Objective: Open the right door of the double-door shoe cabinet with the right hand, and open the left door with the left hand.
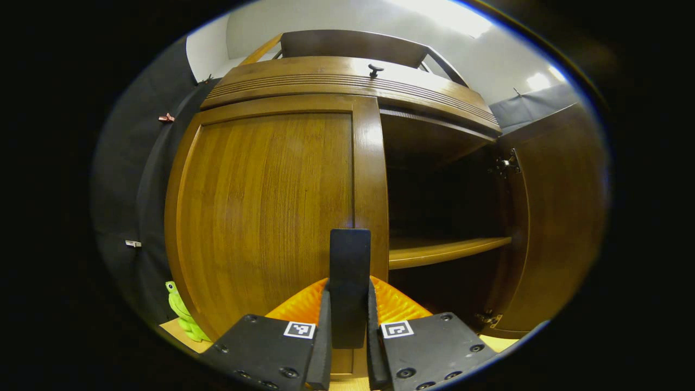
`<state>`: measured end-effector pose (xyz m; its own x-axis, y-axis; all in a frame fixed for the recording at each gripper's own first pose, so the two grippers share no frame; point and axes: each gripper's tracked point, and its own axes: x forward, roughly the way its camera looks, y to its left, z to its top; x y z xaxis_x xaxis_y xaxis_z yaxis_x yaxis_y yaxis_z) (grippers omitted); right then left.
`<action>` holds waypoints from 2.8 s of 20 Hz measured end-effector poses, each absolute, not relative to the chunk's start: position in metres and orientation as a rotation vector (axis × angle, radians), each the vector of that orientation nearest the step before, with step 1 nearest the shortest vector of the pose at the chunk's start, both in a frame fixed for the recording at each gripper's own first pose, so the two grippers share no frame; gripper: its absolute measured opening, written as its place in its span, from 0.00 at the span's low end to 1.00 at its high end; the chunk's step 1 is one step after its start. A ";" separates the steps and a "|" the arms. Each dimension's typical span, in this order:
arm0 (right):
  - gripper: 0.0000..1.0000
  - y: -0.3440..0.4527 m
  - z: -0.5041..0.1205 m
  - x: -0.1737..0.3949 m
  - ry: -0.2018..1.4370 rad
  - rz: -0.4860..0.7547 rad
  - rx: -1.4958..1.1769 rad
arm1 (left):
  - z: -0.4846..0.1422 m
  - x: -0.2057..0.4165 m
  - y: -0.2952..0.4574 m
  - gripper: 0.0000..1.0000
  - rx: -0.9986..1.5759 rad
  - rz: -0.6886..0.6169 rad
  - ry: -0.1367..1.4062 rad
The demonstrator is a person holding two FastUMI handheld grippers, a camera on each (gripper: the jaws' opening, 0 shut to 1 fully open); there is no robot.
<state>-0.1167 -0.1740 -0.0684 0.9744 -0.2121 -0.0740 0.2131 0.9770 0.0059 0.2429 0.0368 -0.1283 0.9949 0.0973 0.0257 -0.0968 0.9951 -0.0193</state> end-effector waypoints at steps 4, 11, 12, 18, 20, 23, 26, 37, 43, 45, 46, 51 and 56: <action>0.94 -0.160 -0.067 -0.110 0.068 -0.189 0.002 | -0.124 0.229 0.034 0.29 -0.030 0.048 -0.013; 0.99 -0.125 -0.068 -0.096 0.080 -0.119 -0.003 | -0.121 0.182 0.036 0.29 -0.048 -0.002 -0.002; 0.98 -0.121 -0.068 -0.095 0.079 -0.108 -0.005 | -0.120 0.176 0.037 0.30 -0.049 -0.010 -0.001; 0.98 -0.096 -0.069 -0.085 0.081 -0.053 -0.002 | -0.116 0.141 0.046 0.29 -0.051 -0.041 0.015; 0.98 -0.089 -0.069 -0.082 0.081 -0.036 0.011 | -0.115 0.128 0.050 0.29 -0.049 -0.045 0.017; 0.96 -0.079 -0.069 -0.077 0.081 -0.015 0.022 | -0.113 0.111 0.058 0.29 -0.042 -0.043 0.017; 0.98 -0.066 -0.068 -0.074 0.080 0.014 0.029 | -0.112 0.095 0.066 0.29 -0.037 -0.033 0.021; 0.98 -0.019 -0.068 -0.061 0.072 0.121 0.043 | -0.107 0.038 0.113 0.28 -0.003 0.057 0.021; 0.98 0.003 -0.072 -0.057 0.078 0.173 0.048 | -0.105 0.016 0.140 0.24 0.017 0.132 0.015; 0.98 0.007 -0.072 -0.056 0.078 0.181 0.051 | -0.105 0.010 0.148 0.21 0.018 0.151 0.017; 0.96 0.008 -0.072 -0.056 0.077 0.184 0.054 | -0.105 0.008 0.151 0.20 0.017 0.156 0.018; 0.98 0.015 -0.075 -0.051 0.076 0.195 0.071 | -0.105 -0.001 0.169 0.14 0.059 0.215 0.024; 0.96 0.019 -0.081 -0.046 0.086 0.204 0.081 | -0.105 -0.006 0.182 0.11 0.064 0.249 0.035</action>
